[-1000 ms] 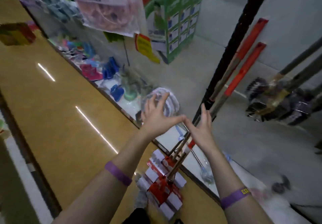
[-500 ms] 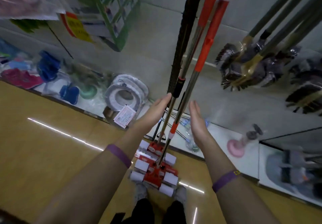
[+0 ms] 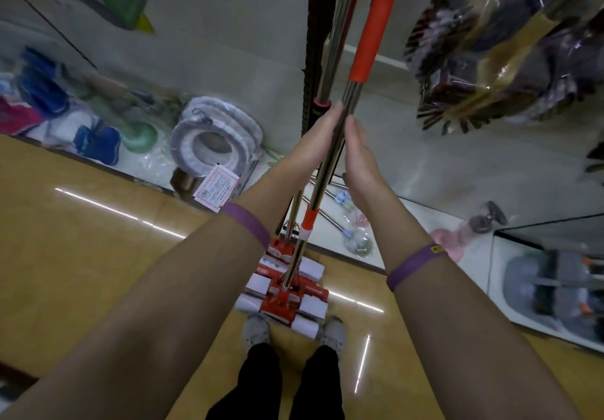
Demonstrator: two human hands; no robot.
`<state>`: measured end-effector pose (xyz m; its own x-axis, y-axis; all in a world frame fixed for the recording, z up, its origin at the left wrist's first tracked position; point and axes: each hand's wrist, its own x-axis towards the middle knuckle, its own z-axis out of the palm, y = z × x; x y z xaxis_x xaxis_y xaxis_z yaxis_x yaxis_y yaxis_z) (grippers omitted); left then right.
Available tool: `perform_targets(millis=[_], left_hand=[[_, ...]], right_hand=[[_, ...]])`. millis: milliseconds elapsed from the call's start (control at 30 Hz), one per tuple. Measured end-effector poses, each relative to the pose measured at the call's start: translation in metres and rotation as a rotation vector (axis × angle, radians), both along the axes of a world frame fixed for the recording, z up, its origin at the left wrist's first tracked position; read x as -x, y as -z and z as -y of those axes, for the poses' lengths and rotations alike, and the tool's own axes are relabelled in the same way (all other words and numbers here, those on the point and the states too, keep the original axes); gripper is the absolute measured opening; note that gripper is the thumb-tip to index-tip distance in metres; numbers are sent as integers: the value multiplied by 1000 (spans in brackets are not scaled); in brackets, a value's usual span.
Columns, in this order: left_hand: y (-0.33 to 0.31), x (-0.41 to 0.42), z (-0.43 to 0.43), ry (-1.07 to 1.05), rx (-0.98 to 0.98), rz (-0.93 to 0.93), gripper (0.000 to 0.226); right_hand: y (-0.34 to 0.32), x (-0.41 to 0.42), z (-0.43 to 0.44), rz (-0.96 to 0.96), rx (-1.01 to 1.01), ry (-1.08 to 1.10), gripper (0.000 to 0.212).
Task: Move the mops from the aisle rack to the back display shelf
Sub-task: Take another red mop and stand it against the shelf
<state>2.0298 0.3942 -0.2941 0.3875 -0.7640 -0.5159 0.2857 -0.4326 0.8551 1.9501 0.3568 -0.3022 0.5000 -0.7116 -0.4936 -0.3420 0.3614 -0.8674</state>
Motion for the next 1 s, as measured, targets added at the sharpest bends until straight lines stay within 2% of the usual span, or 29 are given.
perform_targets(millis=[133, 267, 400, 467, 567, 667, 800, 1000], left_hand=[[7, 1, 8, -30, 13, 21, 49], [-5, 13, 3, -16, -34, 76, 57], [-26, 27, -16, 64, -71, 99, 50], [-32, 34, -29, 81, -69, 122, 57], [-45, 44, -51, 50, -106, 124, 52], [-50, 50, -72, 76, -144, 165, 65], [-57, 52, -93, 143, -100, 156, 50], [-53, 53, -139, 254, 21, 147, 64]], right_hand=[[-4, -3, 7, 10, 68, -7, 41], [-2, 7, 2, -54, 134, -99, 49], [-8, 19, -12, -127, 138, -143, 58], [-11, 24, -20, -139, 137, -161, 62], [-23, 35, -36, -171, 162, -181, 58], [-29, 46, -55, -169, 204, -169, 55], [-35, 55, -81, -194, 258, -108, 51], [-46, 57, -136, -250, 312, -64, 49]])
